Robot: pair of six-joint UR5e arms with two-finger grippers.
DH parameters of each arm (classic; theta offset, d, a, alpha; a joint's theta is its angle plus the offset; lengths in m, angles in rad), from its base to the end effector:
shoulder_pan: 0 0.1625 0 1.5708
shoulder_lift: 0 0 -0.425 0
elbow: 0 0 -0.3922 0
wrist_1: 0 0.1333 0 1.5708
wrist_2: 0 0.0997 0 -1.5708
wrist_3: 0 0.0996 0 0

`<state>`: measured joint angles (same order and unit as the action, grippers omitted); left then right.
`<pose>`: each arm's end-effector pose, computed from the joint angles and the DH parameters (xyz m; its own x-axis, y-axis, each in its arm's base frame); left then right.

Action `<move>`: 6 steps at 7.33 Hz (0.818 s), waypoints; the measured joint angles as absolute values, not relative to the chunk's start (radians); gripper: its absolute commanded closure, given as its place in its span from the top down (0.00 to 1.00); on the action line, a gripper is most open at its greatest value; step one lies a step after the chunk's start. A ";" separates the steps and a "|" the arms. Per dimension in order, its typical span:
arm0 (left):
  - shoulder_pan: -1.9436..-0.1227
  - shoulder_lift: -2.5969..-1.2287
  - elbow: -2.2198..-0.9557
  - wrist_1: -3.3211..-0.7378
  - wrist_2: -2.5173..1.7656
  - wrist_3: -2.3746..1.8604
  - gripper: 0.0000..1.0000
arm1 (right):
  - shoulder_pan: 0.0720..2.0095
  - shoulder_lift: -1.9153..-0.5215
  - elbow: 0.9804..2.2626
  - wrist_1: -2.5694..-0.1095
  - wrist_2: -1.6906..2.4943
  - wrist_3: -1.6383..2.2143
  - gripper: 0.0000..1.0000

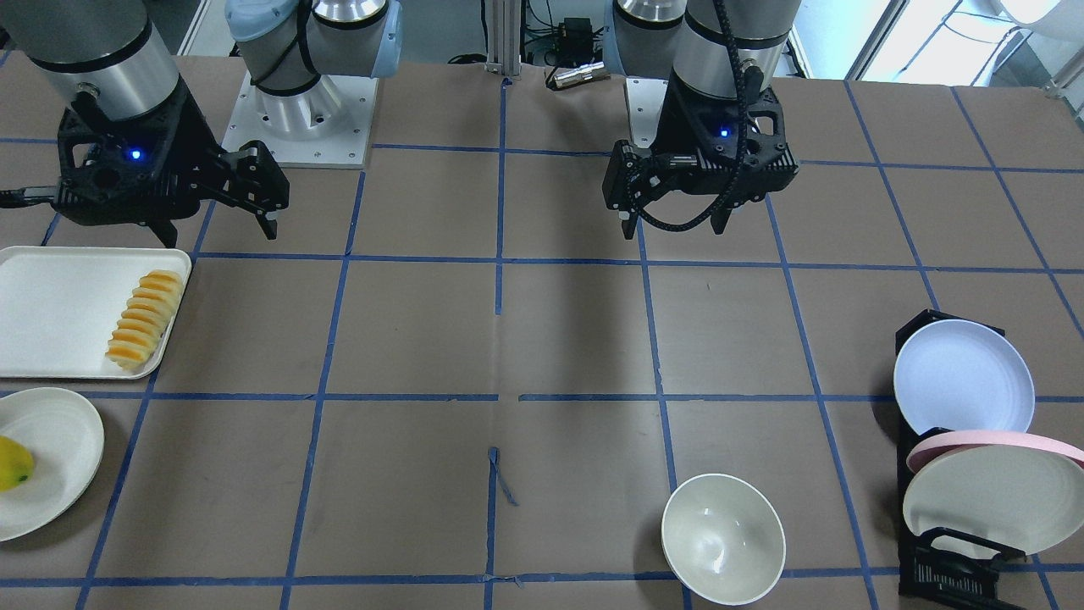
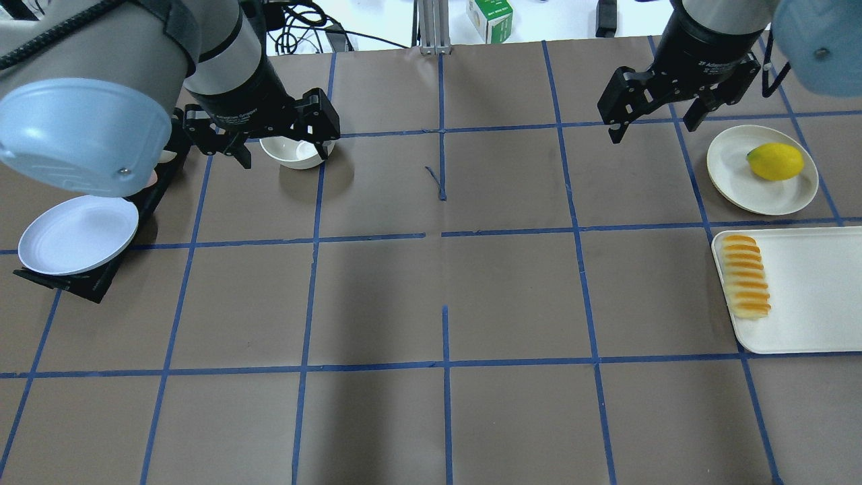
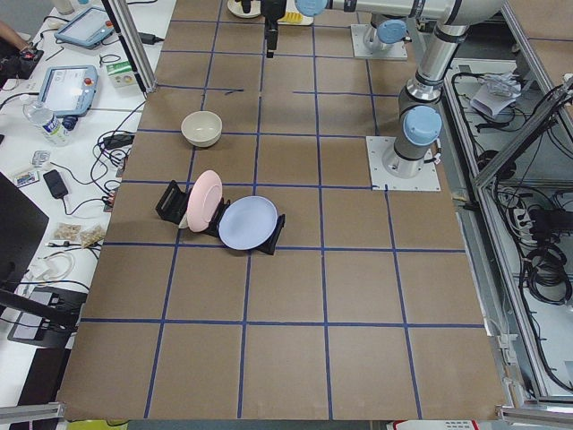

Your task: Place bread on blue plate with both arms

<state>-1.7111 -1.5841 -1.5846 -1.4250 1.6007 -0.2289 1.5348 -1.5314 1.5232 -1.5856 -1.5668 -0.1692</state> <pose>-0.2002 -0.4853 0.4898 -0.9959 -0.0904 -0.0021 -0.0895 0.9885 -0.1221 0.1152 -0.5154 0.4931 -0.9911 -0.1329 -0.0001 -0.1328 0.9909 -0.0233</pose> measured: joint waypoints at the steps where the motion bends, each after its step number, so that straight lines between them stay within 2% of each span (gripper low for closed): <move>1: -1.705 -1.584 -1.584 -1.410 1.599 -0.230 1.00 | 1.535 -1.532 1.523 -1.586 -1.567 -0.169 1.00; 3: -1.632 -1.581 -1.580 -1.388 1.598 -0.232 1.00 | 1.534 -1.532 1.523 -1.585 -1.567 -0.169 1.00; 6: -1.370 -1.577 -1.574 -1.381 1.601 -0.221 1.00 | 1.533 -1.532 1.523 -1.585 -1.567 -0.169 1.00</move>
<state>-1.3703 -1.5767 -1.5744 -1.3809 1.6008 -0.2206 1.5335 -1.5324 1.5232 -1.5847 -1.5674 -0.1691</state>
